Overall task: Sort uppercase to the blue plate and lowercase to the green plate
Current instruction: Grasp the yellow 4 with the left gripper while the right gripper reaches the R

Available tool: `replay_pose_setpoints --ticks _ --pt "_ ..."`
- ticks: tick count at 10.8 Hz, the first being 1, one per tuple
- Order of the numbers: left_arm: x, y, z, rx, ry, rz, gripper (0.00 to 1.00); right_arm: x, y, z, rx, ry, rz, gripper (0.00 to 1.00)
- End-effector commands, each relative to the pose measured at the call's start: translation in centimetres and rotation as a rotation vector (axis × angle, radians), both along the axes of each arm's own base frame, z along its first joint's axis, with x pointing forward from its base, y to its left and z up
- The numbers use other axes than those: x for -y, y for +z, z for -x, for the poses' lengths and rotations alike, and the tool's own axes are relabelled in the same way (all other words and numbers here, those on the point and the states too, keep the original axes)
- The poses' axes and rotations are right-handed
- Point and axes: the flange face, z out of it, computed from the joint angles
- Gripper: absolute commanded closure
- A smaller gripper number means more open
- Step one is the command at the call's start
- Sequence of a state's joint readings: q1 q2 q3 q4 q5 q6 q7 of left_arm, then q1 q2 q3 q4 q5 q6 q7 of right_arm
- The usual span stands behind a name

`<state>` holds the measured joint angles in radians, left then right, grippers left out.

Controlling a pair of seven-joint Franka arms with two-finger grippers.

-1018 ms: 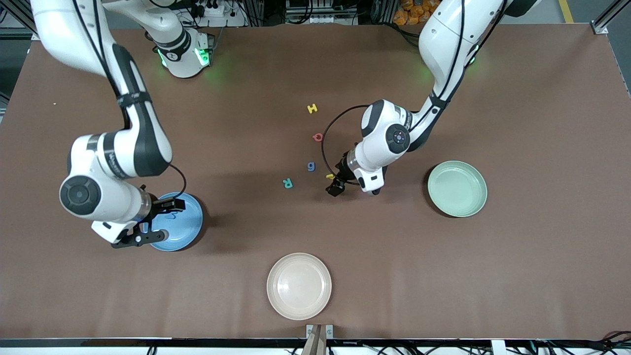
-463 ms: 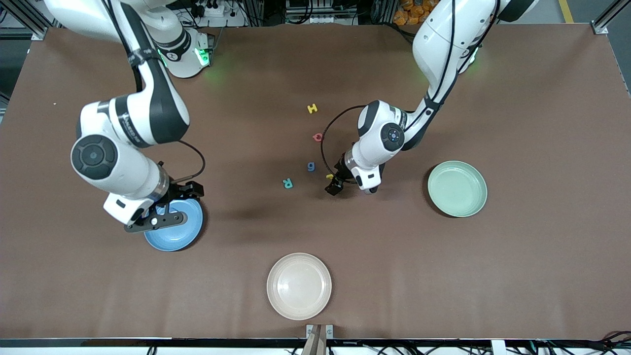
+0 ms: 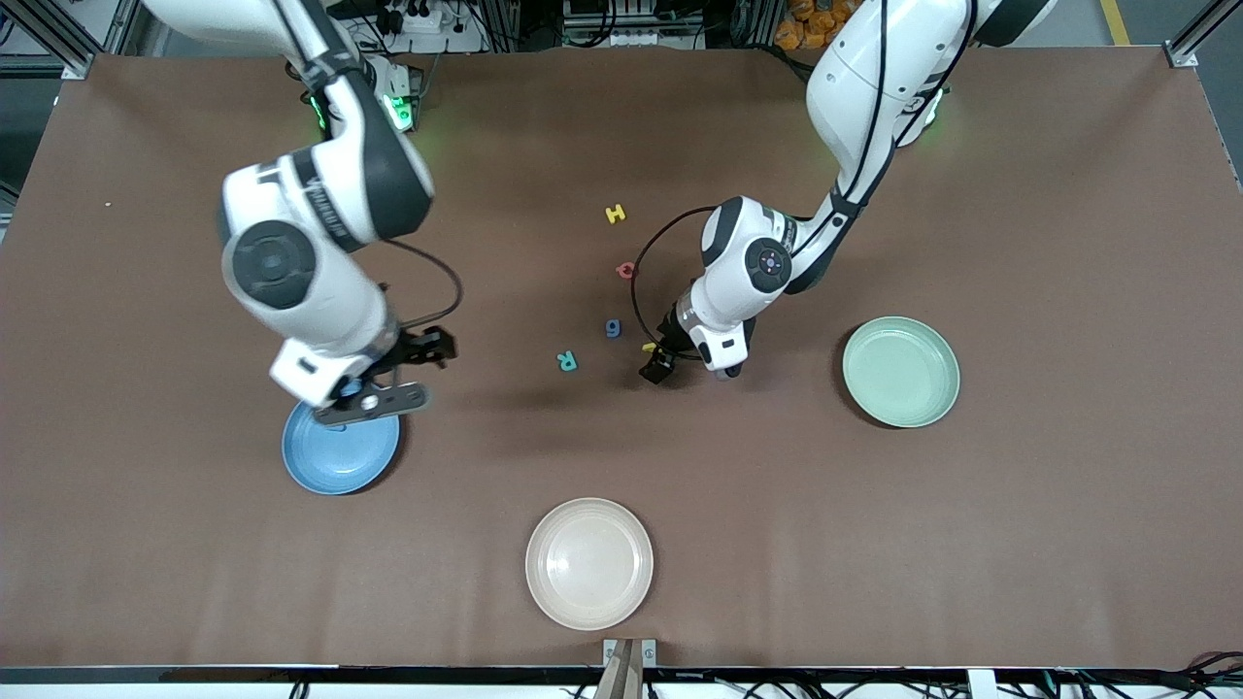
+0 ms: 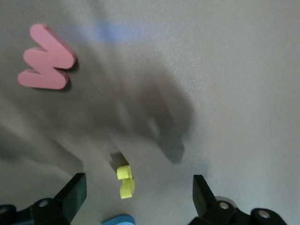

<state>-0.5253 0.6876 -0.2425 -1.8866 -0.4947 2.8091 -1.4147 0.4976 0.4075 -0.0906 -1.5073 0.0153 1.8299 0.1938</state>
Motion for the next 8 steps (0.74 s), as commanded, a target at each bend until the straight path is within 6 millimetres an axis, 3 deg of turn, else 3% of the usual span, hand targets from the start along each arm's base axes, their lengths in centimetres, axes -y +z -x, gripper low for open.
replay_pose_setpoints --ticks 1,4,8 --pt "0.5 -0.4 0.8 0.010 0.017 0.006 0.00 -3.4 -2.4 1.5 0.009 -0.007 0.000 0.00" --pt "0.3 -1.1 1.6 0.020 0.017 -0.003 0.00 -7.2 -6.4 2.6 0.051 0.004 -0.015 0.01" --pt "0.4 -1.1 1.6 0.022 0.011 -0.003 0.18 -8.2 -9.8 2.5 0.091 -0.016 -0.033 0.01"
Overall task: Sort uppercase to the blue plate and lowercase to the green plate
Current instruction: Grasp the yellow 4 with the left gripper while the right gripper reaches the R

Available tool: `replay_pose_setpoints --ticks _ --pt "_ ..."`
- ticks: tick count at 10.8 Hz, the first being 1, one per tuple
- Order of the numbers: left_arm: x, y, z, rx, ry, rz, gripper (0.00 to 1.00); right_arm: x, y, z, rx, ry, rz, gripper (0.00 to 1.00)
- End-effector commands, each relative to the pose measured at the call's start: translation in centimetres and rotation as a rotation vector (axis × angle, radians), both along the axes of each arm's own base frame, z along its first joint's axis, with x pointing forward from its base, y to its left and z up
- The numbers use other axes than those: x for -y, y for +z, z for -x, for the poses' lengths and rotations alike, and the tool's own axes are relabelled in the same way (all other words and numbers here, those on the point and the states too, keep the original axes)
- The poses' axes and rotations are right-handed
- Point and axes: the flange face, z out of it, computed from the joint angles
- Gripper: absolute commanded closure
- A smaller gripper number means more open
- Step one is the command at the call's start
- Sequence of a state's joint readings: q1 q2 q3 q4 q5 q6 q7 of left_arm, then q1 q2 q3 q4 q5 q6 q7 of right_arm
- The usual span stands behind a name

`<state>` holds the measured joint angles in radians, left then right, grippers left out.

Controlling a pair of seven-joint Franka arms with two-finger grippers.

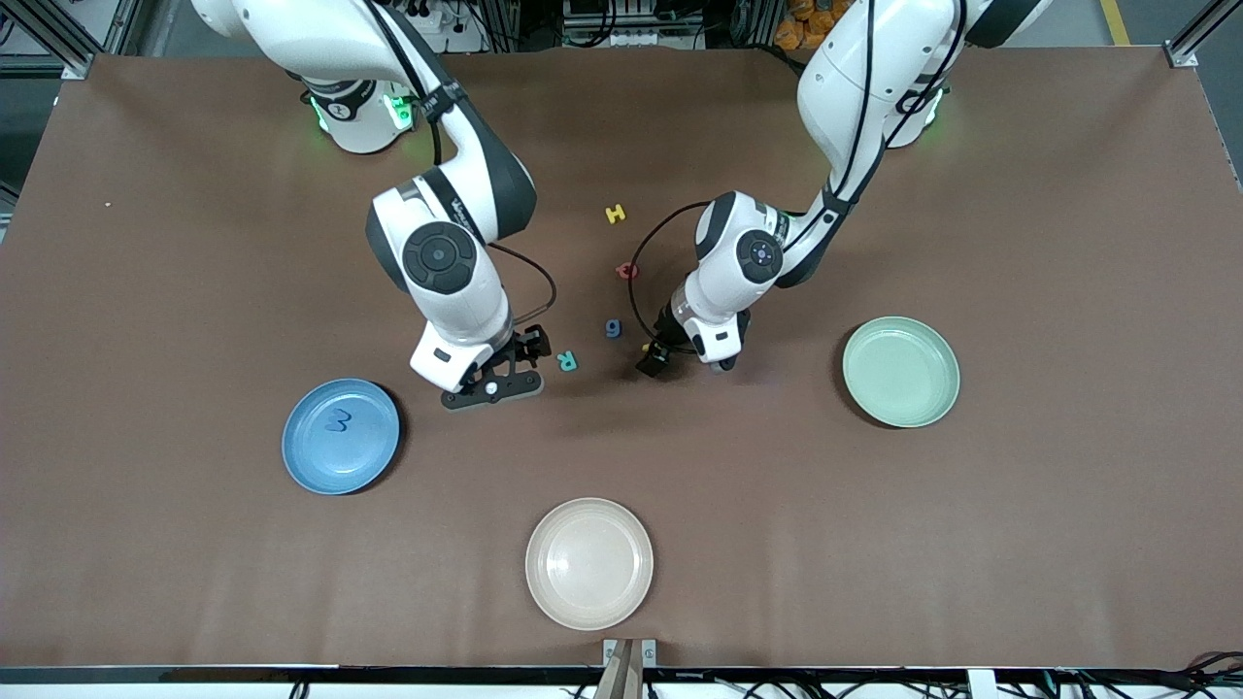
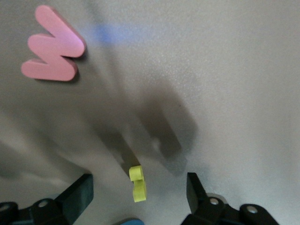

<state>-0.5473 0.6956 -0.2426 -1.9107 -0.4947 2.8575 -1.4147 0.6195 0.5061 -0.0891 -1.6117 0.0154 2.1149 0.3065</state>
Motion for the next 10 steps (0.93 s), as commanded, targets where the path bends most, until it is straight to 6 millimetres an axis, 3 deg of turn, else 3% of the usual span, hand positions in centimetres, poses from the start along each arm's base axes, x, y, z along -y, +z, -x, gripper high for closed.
replay_pose_setpoints --ticks 1,3,7,10 --pt "0.0 -0.1 0.3 0.004 0.018 0.005 0.22 -1.4 -1.8 0.5 0.016 -0.041 -0.012 0.01" --pt "0.2 -0.1 0.5 0.004 0.014 0.005 0.29 -2.1 -4.0 0.6 0.030 -0.065 -0.019 0.02" --pt "0.3 -0.1 0.6 0.006 0.008 0.004 0.47 -2.1 -6.6 1.6 0.031 -0.112 -0.020 0.14" --pt "0.5 -0.2 0.9 0.010 -0.008 0.001 0.60 -4.4 -9.0 3.1 0.012 -0.147 -0.032 0.21"
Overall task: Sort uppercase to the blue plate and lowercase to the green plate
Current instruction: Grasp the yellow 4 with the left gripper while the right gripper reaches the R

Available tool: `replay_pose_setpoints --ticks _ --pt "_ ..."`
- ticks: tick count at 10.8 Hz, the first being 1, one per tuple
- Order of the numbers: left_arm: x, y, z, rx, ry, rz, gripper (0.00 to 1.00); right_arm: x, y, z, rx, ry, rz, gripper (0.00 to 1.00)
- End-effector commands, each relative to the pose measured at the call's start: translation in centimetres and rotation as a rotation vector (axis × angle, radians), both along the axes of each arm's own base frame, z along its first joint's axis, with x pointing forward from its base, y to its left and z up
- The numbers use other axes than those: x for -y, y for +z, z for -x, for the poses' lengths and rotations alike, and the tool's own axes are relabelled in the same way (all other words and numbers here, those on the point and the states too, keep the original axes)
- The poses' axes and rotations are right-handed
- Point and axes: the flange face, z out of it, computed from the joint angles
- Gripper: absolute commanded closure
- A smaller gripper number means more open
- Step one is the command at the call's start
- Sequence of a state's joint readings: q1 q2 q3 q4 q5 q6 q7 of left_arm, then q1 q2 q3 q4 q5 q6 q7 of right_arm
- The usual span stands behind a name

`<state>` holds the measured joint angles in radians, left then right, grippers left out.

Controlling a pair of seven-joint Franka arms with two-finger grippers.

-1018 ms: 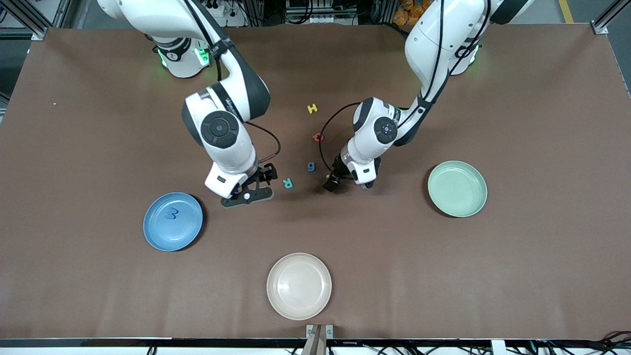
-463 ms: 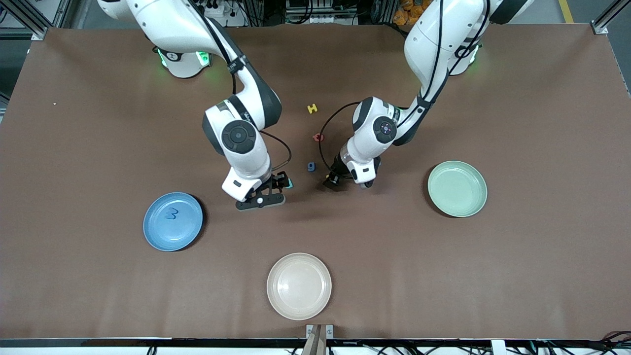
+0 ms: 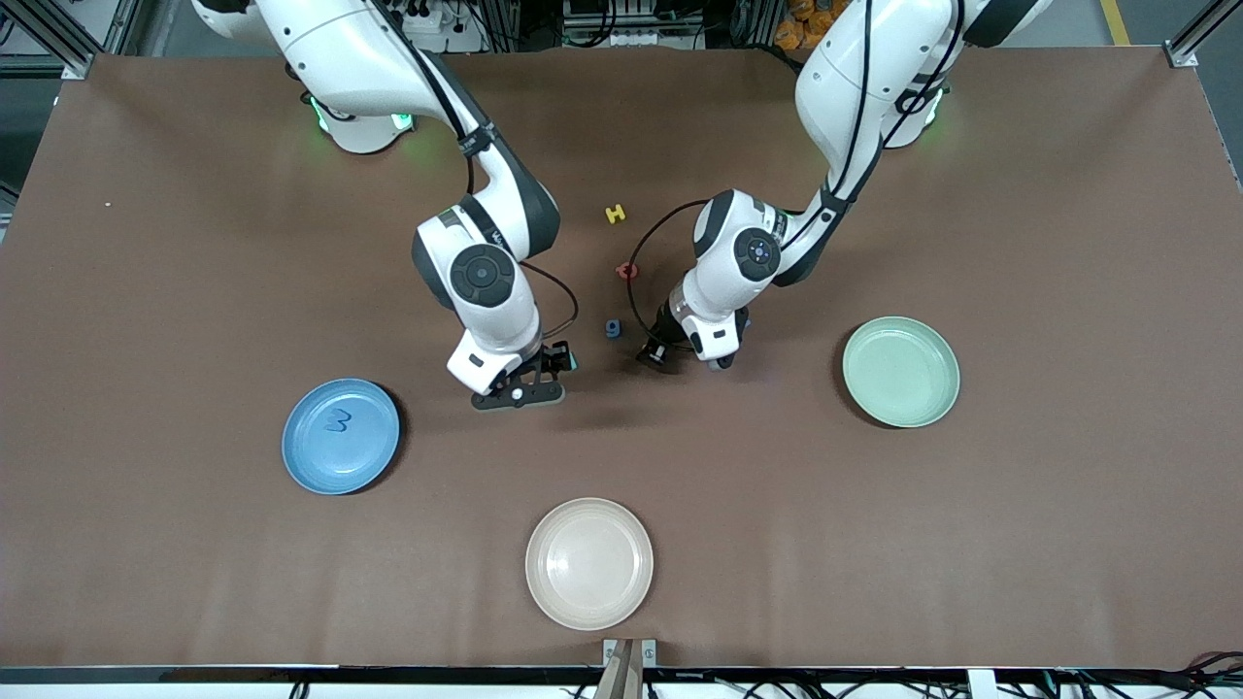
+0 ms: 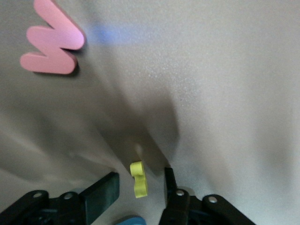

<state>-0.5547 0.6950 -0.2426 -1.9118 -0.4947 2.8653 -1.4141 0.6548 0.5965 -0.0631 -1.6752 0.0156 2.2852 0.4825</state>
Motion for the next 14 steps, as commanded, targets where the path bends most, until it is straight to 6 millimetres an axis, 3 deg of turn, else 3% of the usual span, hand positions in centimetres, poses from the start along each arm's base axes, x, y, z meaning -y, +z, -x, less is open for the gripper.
replay_pose_setpoints --ticks 1,3,5,9,11,14 --pt "0.2 -0.2 0.6 0.006 -0.010 -0.002 0.70 -2.3 -2.5 1.6 -0.007 -0.041 -0.027 0.21" --pt "0.6 -0.4 1.3 0.010 -0.037 -0.007 0.90 -2.9 -3.9 2.3 -0.009 -0.031 -0.027 0.21" --pt "0.5 -0.5 1.3 0.013 -0.043 -0.009 1.00 -2.9 -5.6 3.5 0.009 0.005 -0.039 0.21" --pt "0.5 -0.3 1.1 0.028 -0.077 -0.010 1.00 -3.7 -7.1 4.9 0.002 0.071 -0.031 0.21" --pt "0.2 0.3 1.2 0.042 -0.122 -0.028 1.00 -3.7 -7.5 5.2 0.001 0.120 -0.019 0.27" --pt "-0.9 2.4 0.4 0.022 -0.255 -0.098 1.00 -3.7 -8.4 5.4 -0.001 0.146 -0.003 0.27"
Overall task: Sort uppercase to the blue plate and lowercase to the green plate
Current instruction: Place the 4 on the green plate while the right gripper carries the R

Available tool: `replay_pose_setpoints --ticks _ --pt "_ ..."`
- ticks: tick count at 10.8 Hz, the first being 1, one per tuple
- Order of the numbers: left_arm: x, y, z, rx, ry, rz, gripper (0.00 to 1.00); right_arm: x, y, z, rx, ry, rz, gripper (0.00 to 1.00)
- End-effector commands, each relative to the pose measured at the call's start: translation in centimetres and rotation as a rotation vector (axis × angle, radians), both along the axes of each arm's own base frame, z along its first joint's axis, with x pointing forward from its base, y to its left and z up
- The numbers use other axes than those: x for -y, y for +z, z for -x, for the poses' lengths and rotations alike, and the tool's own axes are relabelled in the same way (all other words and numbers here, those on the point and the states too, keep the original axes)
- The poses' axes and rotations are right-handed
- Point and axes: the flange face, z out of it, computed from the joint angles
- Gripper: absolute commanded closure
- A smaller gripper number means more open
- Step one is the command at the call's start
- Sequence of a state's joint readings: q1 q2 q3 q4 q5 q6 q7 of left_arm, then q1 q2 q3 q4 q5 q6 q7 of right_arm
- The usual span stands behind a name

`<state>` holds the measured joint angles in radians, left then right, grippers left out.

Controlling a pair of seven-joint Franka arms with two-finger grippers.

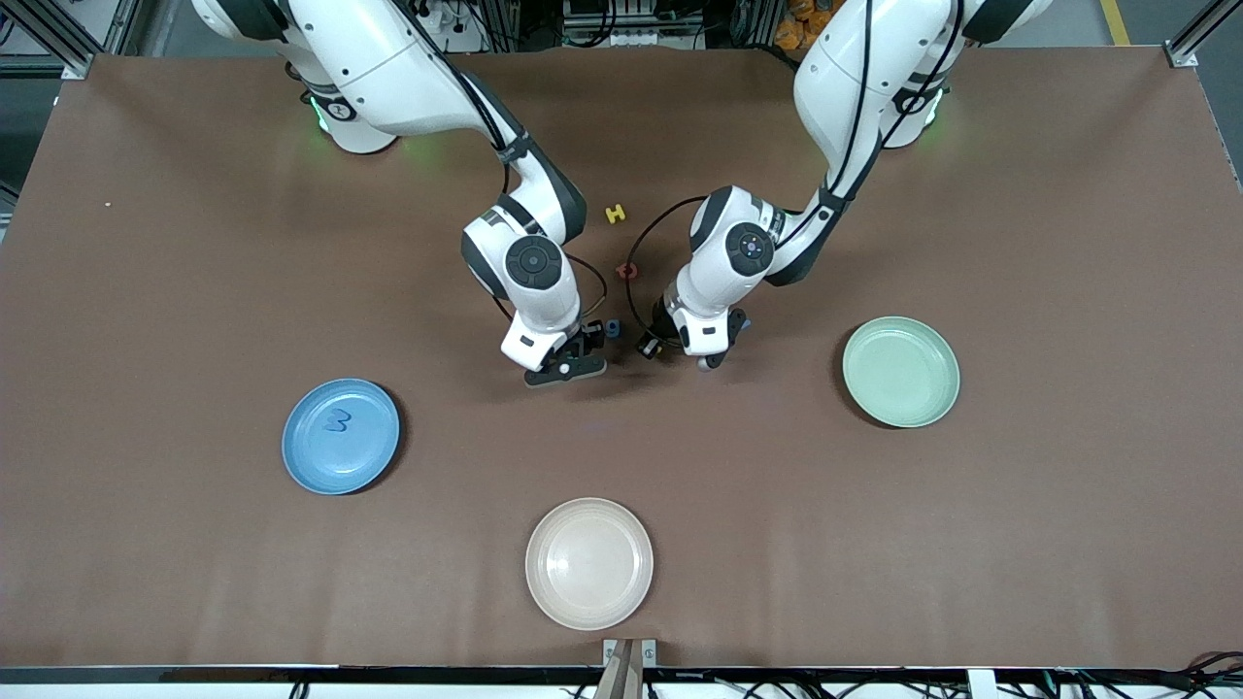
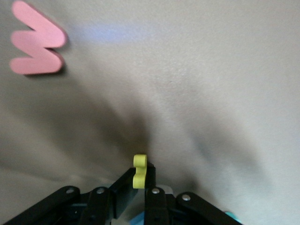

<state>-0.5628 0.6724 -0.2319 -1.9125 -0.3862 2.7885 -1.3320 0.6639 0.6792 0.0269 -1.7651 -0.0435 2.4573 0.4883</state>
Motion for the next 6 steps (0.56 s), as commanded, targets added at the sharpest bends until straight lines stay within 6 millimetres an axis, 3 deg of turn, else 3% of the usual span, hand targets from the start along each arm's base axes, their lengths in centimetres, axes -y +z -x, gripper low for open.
replay_pose_setpoints --ticks 1,3,6 --pt "-2.8 2.6 -1.3 -0.006 -0.106 -0.088 1.00 -0.1 -0.8 0.2 0.008 0.029 0.008 0.30" --pt "-4.3 4.3 -1.7 -0.029 -0.211 -0.138 1.00 -0.1 -0.9 0.0 0.011 0.030 0.006 0.39" --pt "-8.5 6.7 -3.5 -0.068 -0.361 -0.172 1.00 -0.1 -0.8 -0.2 0.021 0.041 0.009 0.58"
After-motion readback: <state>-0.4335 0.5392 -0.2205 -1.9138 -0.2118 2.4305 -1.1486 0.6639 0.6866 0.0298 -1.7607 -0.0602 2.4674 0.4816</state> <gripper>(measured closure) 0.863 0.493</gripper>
